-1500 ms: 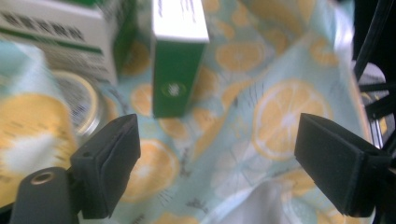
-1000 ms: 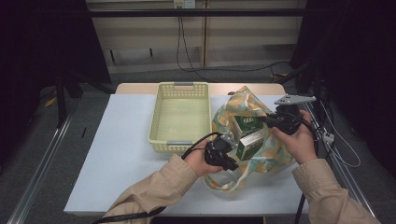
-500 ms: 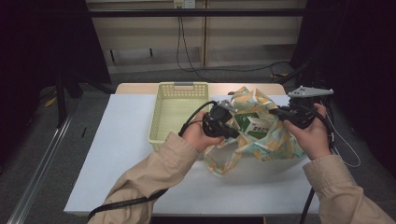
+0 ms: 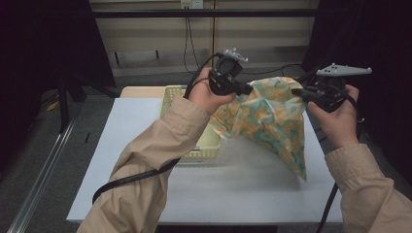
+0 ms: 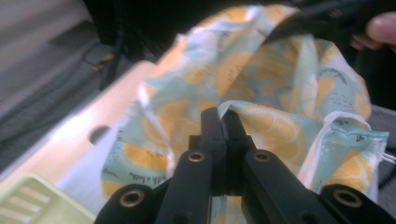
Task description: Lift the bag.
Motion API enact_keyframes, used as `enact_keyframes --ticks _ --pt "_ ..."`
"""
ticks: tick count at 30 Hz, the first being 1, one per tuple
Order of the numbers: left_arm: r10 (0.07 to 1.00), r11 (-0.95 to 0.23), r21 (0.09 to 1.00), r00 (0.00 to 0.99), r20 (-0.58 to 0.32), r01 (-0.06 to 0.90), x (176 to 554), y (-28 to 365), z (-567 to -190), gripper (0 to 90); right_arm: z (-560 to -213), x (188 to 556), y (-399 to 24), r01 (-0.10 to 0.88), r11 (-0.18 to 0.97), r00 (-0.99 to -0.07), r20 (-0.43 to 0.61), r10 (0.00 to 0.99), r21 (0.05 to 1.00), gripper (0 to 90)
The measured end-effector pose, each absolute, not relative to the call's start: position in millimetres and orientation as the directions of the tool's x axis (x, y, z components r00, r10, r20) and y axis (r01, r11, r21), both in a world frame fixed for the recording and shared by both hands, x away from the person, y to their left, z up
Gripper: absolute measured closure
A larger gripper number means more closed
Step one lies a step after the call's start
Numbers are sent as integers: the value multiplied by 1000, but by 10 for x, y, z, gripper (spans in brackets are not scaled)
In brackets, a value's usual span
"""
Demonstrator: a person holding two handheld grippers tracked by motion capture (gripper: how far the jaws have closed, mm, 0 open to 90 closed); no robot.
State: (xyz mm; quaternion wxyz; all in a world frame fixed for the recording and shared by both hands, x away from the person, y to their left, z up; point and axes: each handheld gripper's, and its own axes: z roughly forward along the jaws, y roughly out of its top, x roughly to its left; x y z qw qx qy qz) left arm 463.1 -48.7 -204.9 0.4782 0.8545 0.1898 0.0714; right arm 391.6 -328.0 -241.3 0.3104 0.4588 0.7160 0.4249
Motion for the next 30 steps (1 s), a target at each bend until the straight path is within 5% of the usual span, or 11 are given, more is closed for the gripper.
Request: enact_keyframes --ticks 8,9,11,14,20,30 --pt "385 -482 827 918 -97 290 4720 -370 -2125 900 -2477 3958 -3250 398 180 -438 14 899 899 864" --pt "391 -468 826 912 -127 315 4732 -345 -2188 842 -2537 3966 -3232 412 165 -457 46 888 896 822" --pt "427 -437 818 887 -178 375 4749 -278 -2287 550 -2639 3972 -3178 443 156 -471 82 878 883 642" --pt "447 -415 807 867 -221 420 4716 -147 -2386 323 -2737 3935 -3099 450 167 -475 77 877 877 449" --pt "441 -436 794 869 -222 424 4553 183 -2547 147 -2826 3766 -3127 455 98 -476 148 867 885 251" --pt "445 -420 809 870 -212 411 4187 850 -2887 79 -3149 3346 -3425 473 120 -480 142 866 873 177"
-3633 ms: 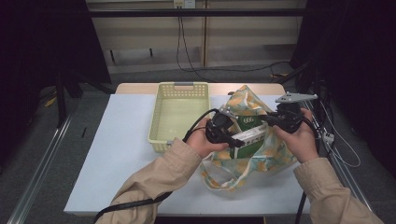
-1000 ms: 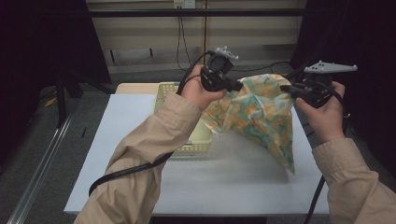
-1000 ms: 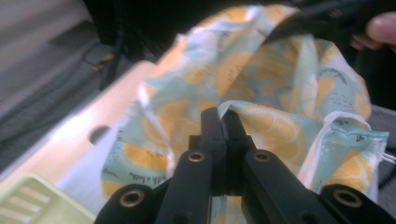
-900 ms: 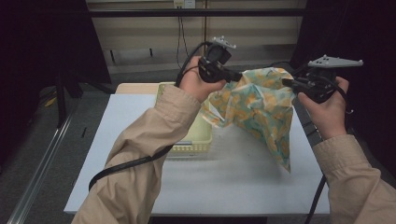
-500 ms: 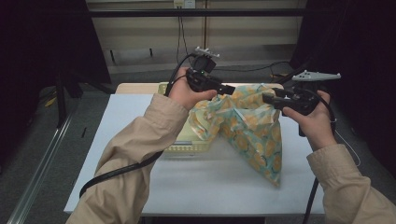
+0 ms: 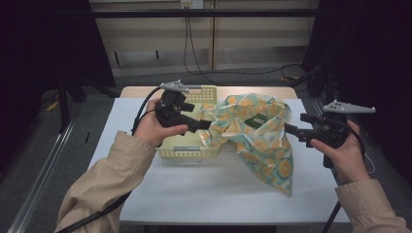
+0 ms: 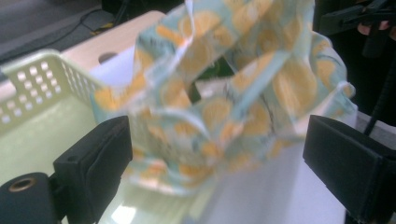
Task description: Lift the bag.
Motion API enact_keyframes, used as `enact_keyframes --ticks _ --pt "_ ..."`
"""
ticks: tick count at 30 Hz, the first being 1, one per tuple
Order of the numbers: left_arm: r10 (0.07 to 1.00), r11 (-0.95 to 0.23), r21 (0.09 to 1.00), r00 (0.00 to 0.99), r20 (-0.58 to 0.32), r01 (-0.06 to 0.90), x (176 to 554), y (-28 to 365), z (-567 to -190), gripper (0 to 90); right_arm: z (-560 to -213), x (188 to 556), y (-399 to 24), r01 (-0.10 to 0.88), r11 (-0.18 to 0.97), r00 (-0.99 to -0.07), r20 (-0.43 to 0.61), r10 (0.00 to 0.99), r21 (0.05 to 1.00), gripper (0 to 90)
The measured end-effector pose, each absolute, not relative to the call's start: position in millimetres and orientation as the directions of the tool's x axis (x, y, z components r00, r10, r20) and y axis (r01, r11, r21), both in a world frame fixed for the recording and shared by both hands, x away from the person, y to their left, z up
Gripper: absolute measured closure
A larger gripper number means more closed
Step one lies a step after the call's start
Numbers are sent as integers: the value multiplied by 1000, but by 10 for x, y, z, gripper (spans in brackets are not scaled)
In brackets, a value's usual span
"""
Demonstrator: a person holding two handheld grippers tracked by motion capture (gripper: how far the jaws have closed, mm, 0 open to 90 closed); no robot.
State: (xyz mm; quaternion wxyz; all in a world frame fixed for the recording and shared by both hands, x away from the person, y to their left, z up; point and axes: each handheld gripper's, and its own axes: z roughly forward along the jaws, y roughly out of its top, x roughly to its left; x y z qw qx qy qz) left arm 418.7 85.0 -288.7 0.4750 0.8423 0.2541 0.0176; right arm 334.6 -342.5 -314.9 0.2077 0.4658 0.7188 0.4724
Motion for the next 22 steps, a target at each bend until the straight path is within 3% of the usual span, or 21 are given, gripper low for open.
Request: enact_keyframes --ticks 6,10,22 --pt "492 -443 788 851 -185 428 3933 1150 -3281 84 -3504 3112 -3379 484 160 -502 124 856 860 157" --pt "495 -417 792 842 -213 446 3780 1317 -3492 90 -3726 3000 -3359 497 152 -507 143 850 854 157" --pt "557 -370 817 810 -187 442 3468 1749 -3819 85 -4087 2826 -3320 510 162 -507 143 850 845 150"
